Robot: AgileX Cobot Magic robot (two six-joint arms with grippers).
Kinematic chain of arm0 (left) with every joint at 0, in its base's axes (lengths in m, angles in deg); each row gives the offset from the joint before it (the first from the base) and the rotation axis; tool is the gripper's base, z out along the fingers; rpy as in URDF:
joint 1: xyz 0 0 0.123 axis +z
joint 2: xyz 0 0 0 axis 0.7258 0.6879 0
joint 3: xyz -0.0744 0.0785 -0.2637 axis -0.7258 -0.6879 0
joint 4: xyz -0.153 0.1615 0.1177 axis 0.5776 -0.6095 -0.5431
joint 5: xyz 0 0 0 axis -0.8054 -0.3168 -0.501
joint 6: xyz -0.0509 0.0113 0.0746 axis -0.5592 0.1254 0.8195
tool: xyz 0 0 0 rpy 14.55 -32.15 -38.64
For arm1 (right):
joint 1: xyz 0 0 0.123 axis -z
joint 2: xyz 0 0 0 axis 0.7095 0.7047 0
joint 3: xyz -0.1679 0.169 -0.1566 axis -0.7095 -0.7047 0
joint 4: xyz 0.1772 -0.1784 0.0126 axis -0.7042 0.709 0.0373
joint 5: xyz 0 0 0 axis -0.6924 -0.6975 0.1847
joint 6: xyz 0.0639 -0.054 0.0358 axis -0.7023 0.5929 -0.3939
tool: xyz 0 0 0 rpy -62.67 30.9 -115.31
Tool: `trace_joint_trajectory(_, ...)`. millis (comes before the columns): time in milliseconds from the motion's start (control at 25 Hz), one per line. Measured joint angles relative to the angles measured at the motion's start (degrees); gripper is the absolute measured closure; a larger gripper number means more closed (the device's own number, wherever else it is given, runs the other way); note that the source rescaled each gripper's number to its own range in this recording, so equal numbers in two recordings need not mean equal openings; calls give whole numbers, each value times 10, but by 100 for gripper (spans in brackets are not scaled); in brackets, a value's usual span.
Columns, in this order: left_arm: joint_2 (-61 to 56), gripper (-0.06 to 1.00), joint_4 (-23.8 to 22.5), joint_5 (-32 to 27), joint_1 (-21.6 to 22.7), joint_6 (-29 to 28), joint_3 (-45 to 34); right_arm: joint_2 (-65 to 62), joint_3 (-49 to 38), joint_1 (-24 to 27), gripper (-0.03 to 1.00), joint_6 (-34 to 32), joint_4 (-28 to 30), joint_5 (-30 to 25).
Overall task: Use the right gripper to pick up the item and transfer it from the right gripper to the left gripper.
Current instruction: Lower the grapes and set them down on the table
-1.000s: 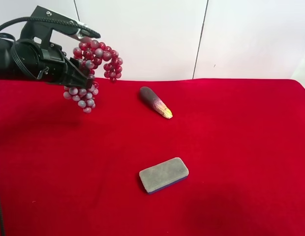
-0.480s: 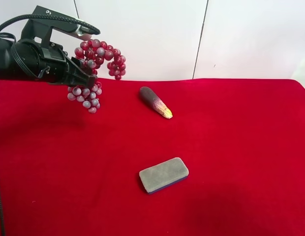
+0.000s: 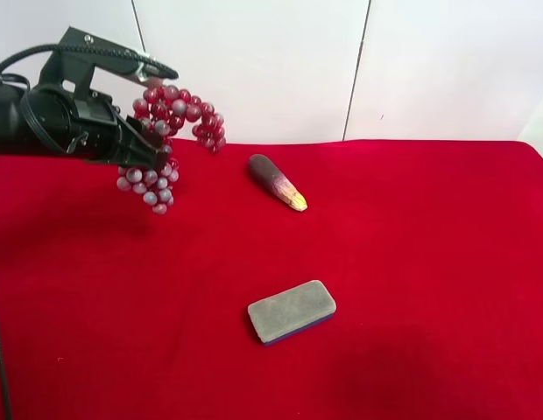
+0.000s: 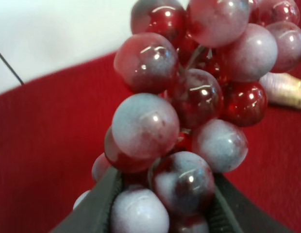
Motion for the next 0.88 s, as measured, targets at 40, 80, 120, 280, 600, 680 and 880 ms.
trace_joint_trajectory(40,0,94,-1,-3,0,-5,-4,0,0,0,25,0,0,0)
trace_joint_trajectory(80,0,94,-14,-13,3,-21,-6,0,0,0,25,0,0,0)
trace_joint_trajectory(120,0,94,-45,-28,9,-55,-7,0,0,0,25,0,0,0)
trace_joint_trajectory(280,0,94,-316,-131,52,-343,9,0,0,0,25,0,0,0)
trace_joint_trajectory(600,0,94,-809,-254,116,-849,54,0,0,0,25,0,0,0)
trace_joint_trajectory(680,0,94,-860,-280,119,-901,56,0,0,0,25,0,0,0)
trace_joint_trajectory(880,33,94,-974,-374,130,-1006,92,0,0,0,25,0,0,0)
